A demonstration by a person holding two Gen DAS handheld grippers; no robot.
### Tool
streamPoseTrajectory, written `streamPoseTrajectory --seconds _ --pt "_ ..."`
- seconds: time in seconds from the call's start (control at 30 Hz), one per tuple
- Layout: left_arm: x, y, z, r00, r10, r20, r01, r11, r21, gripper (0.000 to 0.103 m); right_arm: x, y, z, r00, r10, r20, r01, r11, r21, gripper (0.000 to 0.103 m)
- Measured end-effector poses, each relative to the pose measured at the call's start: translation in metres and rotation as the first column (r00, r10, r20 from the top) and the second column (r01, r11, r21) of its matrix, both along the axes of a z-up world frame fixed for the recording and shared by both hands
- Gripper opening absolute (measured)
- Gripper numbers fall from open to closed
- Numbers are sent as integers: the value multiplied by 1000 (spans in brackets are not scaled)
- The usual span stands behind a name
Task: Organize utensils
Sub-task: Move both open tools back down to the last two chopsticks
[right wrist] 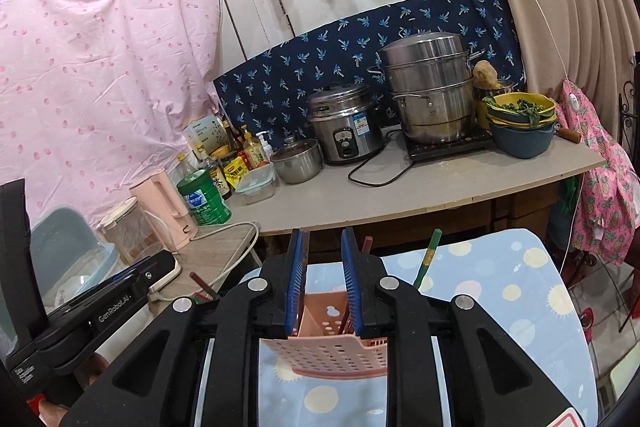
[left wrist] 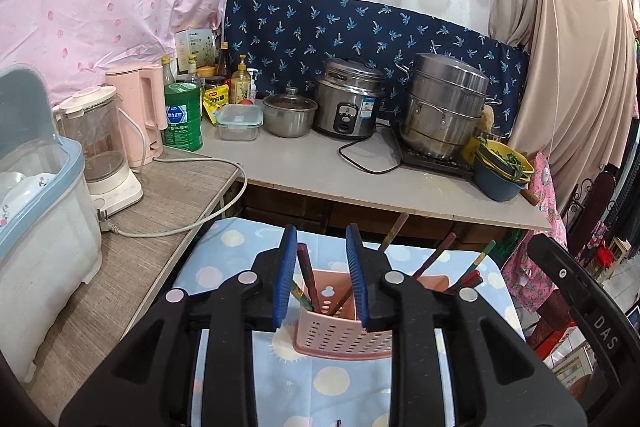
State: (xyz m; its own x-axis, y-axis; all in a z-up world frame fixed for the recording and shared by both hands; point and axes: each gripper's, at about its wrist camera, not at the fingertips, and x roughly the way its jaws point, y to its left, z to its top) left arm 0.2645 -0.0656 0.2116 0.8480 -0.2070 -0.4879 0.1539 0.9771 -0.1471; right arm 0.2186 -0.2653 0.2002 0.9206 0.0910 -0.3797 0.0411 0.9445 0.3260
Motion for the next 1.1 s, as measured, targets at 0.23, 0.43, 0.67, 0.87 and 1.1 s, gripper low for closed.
streamPoseTrajectory --seconds 0.23,0.43,0.67,0.87,1.1 --pt "-26 5 -11 1000 -17 -19 17 1000 16 33 -28 8 -15 999 15 -41 -15 1000 -5 20" --pt "-49 13 -39 996 -32 -80 34 999 29 33 -58 9 -42 994 28 -102 -25 999 30 20" --pt "-84 22 -89 985 -41 -165 51 997 55 33 -98 21 -85 979 61 -196 -59 998 16 20" --pt "-113 30 -129 969 -46 -242 63 996 62 33 -134 38 -125 956 80 -283 -90 996 -22 20" --pt "-146 35 -166 949 -64 -310 90 994 70 33 -171 56 -167 921 108 -375 -135 990 -45 20"
